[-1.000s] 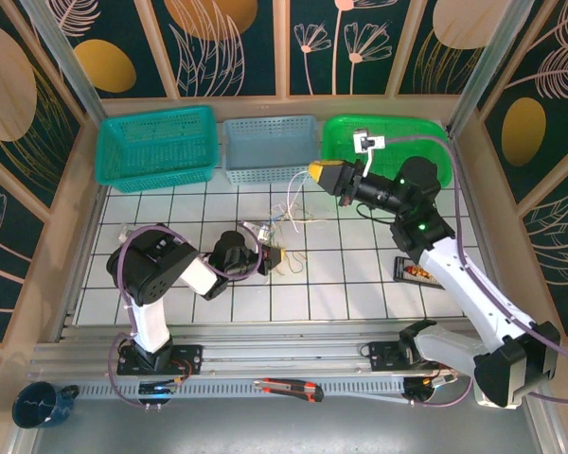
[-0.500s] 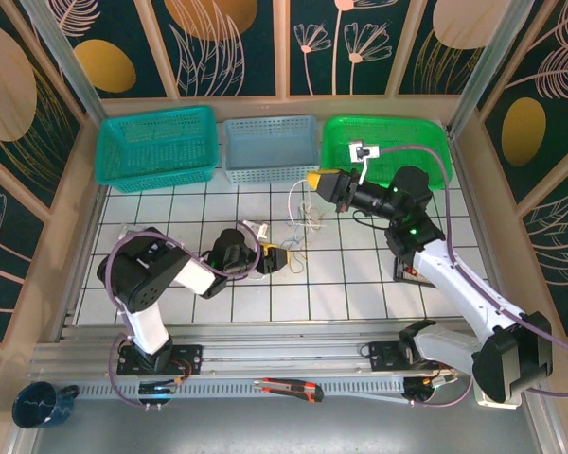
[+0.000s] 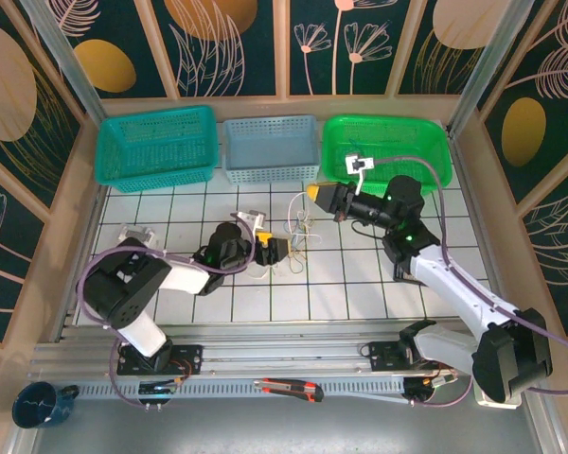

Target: Untangle the cables

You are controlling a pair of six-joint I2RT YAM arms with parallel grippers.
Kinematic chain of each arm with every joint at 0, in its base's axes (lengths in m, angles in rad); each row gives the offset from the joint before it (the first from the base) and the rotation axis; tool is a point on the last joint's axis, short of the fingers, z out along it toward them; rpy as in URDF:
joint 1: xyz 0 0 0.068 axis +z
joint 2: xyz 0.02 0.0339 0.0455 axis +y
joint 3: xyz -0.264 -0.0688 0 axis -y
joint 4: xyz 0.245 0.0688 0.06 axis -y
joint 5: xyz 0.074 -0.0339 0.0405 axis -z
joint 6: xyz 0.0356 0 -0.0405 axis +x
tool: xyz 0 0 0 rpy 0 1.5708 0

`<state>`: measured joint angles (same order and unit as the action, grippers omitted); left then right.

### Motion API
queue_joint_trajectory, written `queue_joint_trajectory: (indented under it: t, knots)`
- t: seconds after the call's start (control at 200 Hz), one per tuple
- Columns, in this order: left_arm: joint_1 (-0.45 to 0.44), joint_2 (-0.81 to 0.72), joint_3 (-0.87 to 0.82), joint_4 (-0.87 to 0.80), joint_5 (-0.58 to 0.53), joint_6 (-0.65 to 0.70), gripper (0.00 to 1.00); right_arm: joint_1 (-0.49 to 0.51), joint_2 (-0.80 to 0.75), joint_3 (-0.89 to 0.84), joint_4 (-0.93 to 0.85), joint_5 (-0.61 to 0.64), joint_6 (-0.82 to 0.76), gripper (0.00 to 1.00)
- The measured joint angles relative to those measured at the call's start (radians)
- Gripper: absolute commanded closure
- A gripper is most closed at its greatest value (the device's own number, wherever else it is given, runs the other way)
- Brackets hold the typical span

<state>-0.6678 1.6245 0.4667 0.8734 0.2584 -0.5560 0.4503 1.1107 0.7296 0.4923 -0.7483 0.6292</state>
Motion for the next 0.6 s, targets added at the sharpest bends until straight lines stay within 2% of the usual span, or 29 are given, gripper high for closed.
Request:
queue_joint_trajectory:
  t: [0.095,0.3,0.601]
  knots:
    - [0.021,-0.071,-0.025,-0.008,-0.053,-0.014,0.13,0.0,0.017,-0.041,0.016,0.006,-0.001,1.0]
    - [0.072,-0.198,-0.063,-0.064,-0.137,-0.033,0.1,0.009,0.105,-0.135,0.082,0.027,0.006,1.0]
    - [0.089,-0.27,-0.063,-0.243,-0.163,-0.032,0.11,0.092,0.266,-0.176,0.084,0.142,-0.053,1.0]
